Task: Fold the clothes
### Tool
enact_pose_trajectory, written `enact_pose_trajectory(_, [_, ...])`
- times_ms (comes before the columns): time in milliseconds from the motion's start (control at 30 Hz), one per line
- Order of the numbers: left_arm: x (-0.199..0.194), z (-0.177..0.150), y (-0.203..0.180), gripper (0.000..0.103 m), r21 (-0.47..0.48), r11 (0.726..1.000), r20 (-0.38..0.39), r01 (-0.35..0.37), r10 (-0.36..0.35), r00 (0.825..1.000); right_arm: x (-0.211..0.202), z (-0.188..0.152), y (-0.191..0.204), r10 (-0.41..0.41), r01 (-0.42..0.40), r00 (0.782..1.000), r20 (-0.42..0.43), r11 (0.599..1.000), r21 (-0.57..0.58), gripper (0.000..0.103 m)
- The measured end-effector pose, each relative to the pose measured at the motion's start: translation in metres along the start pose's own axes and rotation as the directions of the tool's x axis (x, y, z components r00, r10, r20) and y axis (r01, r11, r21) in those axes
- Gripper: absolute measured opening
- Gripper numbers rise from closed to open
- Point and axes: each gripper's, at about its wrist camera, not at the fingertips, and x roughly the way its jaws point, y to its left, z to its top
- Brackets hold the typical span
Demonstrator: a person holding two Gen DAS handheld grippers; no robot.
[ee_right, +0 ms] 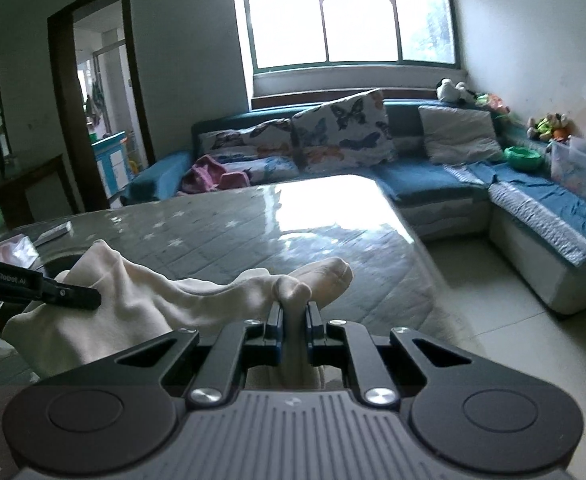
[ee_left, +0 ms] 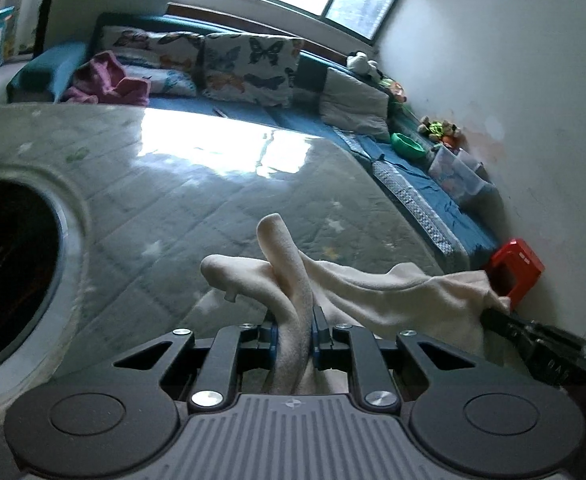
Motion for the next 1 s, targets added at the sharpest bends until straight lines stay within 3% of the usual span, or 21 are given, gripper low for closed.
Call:
enact_pose_trajectory(533, [0.048, 0.015, -0.053, 0.016, 0.117, 0.993, -0.026, 0.015, -0.012, 1.000, 0.002, 0.016, -0.034, -0.105, 0.105, 0.994, 0.010, 0.994, -0.022, 0.009])
enact_pose_trajectory(1000, [0.082, 0.018, -0.072, 0.016, 0.167, 0.986, -0.060, 0.004, 0.006, 0.998, 0.023, 0.012, -0.055, -0.157, 0.157, 0.987, -0.028, 0.988, -0.015, 0.009])
